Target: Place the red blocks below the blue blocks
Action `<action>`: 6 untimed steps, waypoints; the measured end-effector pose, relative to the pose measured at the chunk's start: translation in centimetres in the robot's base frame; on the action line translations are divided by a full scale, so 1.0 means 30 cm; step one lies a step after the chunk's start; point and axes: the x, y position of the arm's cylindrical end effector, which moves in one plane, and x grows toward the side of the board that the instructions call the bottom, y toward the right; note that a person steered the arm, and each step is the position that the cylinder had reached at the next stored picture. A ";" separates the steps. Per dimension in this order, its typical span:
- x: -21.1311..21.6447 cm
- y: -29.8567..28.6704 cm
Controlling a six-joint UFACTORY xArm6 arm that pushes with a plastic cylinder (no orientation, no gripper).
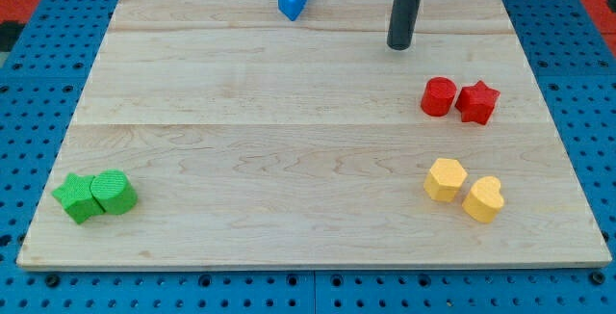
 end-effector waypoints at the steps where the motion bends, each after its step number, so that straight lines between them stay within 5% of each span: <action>1: -0.020 0.114; 2: -0.005 0.157; 3: 0.019 0.475; 4: 0.253 0.517; 5: 0.452 0.442; 6: 0.420 0.227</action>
